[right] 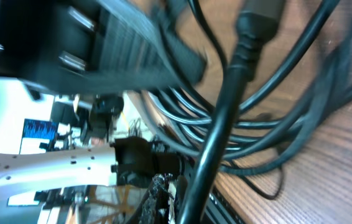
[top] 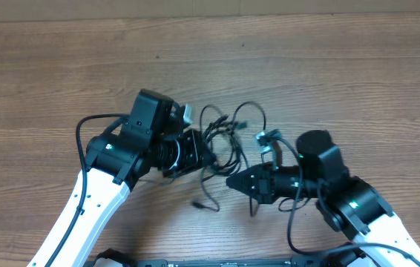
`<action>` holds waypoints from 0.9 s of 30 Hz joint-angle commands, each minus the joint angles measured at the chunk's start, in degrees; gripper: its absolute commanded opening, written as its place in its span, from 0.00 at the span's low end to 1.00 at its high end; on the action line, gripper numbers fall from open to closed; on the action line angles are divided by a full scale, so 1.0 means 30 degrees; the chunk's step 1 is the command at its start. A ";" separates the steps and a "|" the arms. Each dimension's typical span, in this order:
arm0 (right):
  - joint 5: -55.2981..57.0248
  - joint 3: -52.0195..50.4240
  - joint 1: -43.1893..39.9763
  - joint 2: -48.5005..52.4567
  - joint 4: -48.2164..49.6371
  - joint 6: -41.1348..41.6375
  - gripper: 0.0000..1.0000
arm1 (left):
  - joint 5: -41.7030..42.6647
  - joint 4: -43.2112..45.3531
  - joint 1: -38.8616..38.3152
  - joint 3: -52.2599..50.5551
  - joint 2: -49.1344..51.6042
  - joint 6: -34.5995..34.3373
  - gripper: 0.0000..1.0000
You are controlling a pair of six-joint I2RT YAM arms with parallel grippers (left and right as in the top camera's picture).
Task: Untangle cables
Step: 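Move the open right gripper into the loops held by the left gripper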
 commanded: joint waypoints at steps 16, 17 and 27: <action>0.3716 0.0874 -0.1020 -0.3016 -0.2732 0.0102 0.93 | 0.0270 -0.2164 -0.0685 0.0437 -0.0233 1.2444 0.04; 0.3213 0.0867 -0.1020 -0.3016 -0.2361 0.0109 0.92 | 0.0270 -0.2084 -0.0765 0.0437 -0.0233 1.2444 0.04; 0.3053 0.0867 -0.1020 -0.1814 -0.0576 0.6390 0.70 | 0.0007 -0.1209 -0.1603 0.0437 -0.0219 1.2364 0.04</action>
